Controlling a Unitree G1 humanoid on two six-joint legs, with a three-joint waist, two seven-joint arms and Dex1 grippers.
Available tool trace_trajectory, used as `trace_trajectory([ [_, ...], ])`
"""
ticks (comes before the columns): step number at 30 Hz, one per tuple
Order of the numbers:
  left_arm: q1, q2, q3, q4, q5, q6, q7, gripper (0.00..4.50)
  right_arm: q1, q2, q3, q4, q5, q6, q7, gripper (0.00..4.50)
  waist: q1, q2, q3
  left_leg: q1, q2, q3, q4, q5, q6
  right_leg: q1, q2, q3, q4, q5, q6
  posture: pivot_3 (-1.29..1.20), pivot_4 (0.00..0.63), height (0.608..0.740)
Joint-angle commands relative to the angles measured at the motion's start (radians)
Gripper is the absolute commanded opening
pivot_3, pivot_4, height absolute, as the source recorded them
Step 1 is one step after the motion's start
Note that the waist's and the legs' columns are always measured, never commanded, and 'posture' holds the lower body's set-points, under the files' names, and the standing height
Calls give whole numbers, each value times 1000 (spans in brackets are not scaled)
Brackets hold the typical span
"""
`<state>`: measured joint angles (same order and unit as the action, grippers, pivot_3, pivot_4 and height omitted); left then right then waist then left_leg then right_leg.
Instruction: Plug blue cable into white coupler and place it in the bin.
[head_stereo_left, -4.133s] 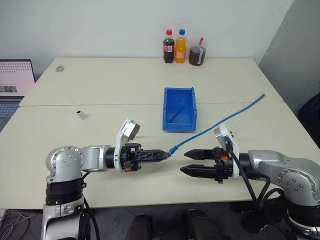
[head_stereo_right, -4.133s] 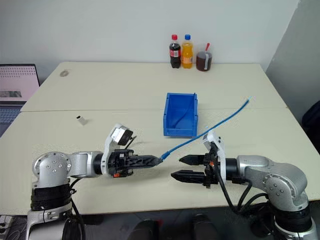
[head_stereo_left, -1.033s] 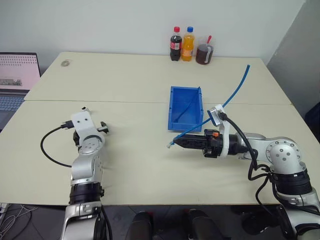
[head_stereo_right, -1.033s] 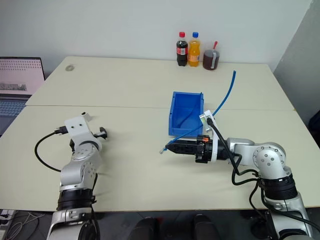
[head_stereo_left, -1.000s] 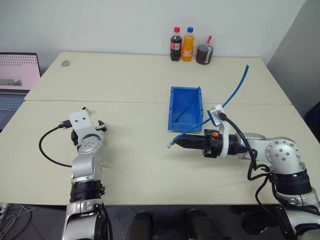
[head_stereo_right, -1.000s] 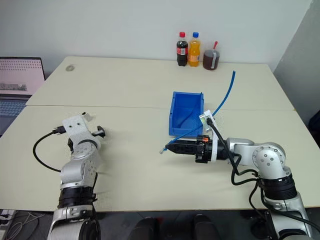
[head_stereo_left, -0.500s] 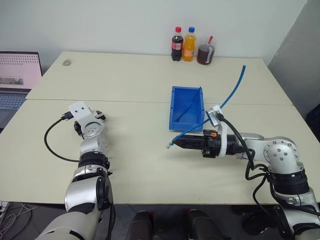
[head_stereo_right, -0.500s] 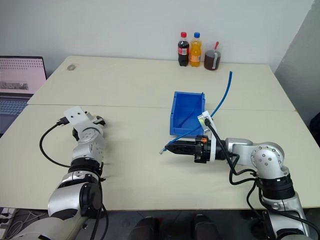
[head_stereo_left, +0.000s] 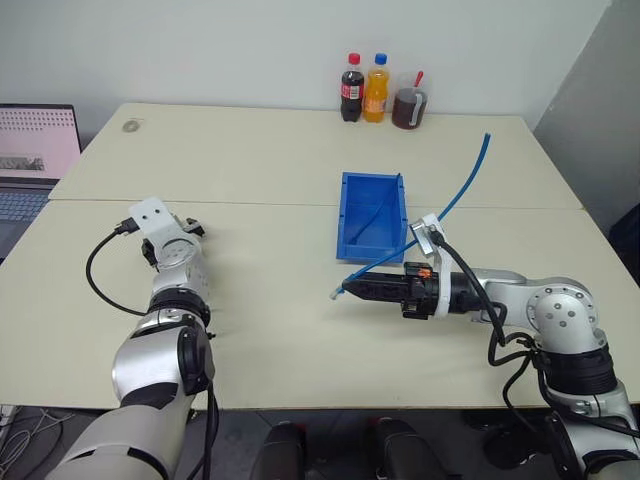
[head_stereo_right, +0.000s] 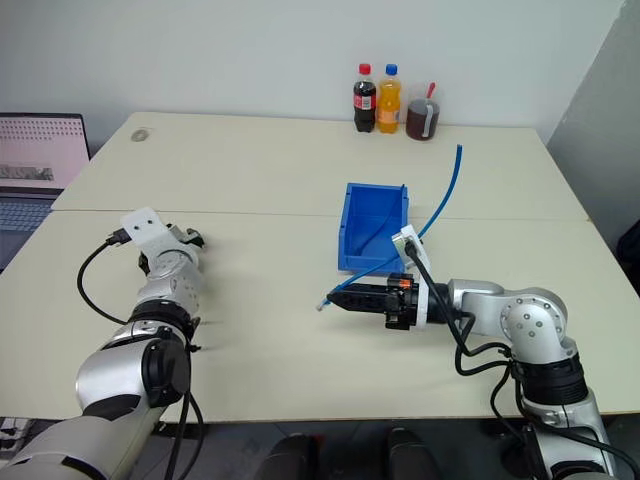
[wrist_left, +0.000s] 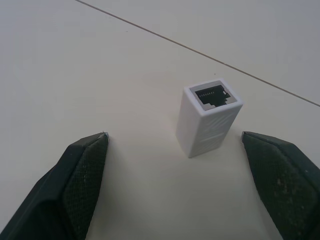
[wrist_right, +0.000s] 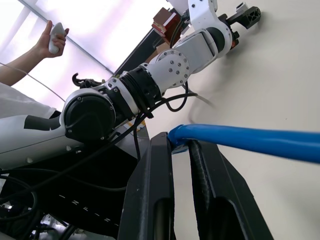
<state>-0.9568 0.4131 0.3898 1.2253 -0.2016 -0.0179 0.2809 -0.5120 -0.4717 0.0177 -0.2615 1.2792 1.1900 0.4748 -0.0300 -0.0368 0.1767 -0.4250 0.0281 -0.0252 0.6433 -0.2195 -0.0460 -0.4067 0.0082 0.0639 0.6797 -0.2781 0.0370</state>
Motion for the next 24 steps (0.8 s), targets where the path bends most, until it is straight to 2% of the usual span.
trace_trajectory([
  [1,-37,20,-5,6,10,-25,-27,4298,4,-1,-37,-35,25,-2,-2,194,0,0,0,0,0,0,0,0,0,0,0,0,0,0,0,0,150,740],
  [17,-75,42,-17,28,23,-28,-68,903,15,4,-40,-37,12,-9,-9,194,-1,0,0,0,0,0,0,0,0,0,0,0,0,1,-2,0,150,740],
  [18,-73,42,-16,27,22,-28,-68,775,15,4,-41,-37,12,-9,-10,194,0,0,0,0,0,0,0,0,0,0,0,0,0,1,-2,0,150,740],
  [24,-62,36,-17,23,22,-25,-67,767,12,1,-43,-33,10,-11,-13,194,0,0,0,0,0,0,0,0,0,0,0,0,0,1,-2,0,150,740],
])
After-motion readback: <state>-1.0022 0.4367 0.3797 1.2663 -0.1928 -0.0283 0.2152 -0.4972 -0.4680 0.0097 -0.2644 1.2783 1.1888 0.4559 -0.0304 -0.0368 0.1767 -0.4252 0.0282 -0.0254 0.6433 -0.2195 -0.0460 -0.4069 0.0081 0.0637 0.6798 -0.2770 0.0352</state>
